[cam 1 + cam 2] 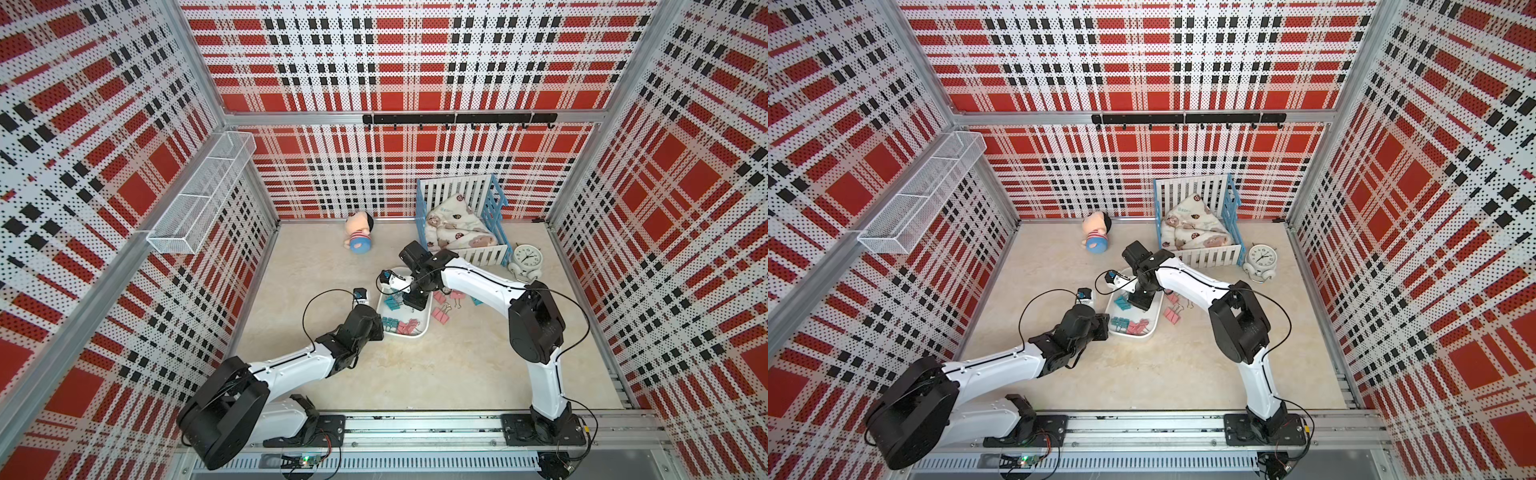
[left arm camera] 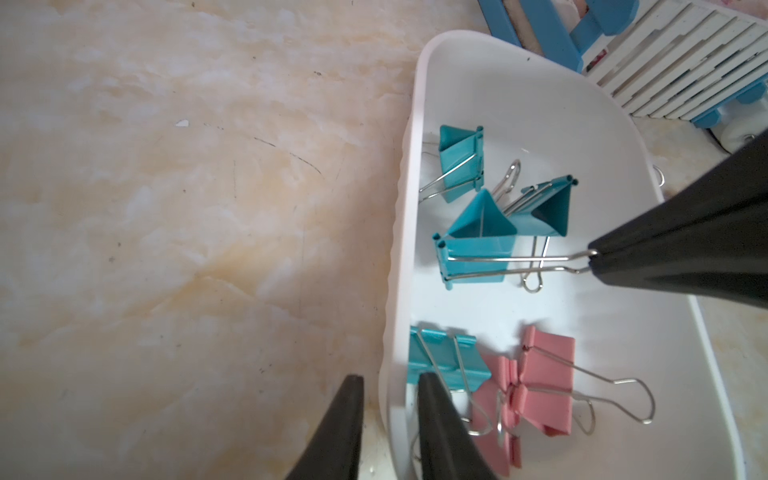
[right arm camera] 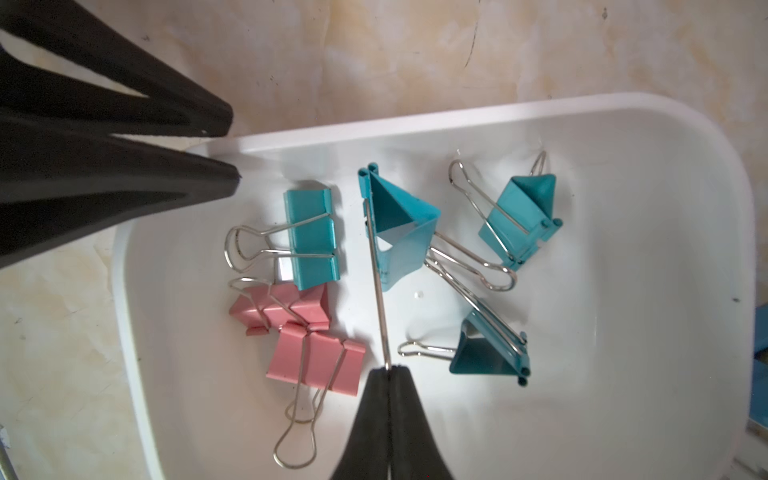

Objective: Take out the binder clips from the storage box
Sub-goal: Pick up the binder clip from the storage box, then place the binder clip at the center of the board.

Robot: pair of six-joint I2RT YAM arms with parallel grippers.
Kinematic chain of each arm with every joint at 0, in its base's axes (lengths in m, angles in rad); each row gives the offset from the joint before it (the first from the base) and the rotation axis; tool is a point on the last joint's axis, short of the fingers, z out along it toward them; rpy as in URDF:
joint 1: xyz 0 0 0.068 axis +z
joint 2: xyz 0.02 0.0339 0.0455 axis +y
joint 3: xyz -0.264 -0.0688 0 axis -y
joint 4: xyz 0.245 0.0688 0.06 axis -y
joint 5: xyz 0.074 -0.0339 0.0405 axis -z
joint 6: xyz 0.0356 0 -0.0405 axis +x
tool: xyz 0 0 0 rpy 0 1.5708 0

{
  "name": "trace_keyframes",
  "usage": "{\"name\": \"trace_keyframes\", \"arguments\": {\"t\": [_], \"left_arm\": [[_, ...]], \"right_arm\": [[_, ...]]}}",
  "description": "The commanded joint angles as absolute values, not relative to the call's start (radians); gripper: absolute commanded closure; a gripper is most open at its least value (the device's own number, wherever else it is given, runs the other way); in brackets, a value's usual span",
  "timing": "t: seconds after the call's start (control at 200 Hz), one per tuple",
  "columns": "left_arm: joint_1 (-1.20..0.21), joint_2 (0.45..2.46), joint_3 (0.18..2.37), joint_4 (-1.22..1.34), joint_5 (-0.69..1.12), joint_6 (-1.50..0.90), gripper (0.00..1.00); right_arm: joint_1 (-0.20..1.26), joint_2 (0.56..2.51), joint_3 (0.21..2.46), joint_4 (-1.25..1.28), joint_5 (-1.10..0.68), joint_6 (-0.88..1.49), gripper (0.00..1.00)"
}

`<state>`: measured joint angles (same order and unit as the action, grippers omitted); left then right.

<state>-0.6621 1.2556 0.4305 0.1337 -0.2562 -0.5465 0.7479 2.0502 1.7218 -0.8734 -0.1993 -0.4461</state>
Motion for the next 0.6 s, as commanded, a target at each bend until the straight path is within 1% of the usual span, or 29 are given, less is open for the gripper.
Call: {"name": "trace_keyframes", "arguments": {"t": [0.0,0.185,0.466,0.591], "left_arm": [[-0.664,1.233,0.419,0.129,-0.272,-0.55,0.7],[-0.665,1.229,0.418,0.127,-0.274,-0.548,0.7],[-0.664,1.232,0.421,0.125,-0.276,-0.544,0.7],[-0.665,1.232,0.425,0.12,-0.274,-0.54,0.7]], "right_arm": [[0.747,1.985,1.711,-0.826,-0.266,-0.425,0.94],[0.717,1.935,1.68,-0.791,-0.326,-0.398,0.95],[0.632,1.82,1.593,-0.757,-0.382,-0.329,0.97],[0.599,1.772,1.57,-0.763,-0.362,-0.277,0.99]]}}
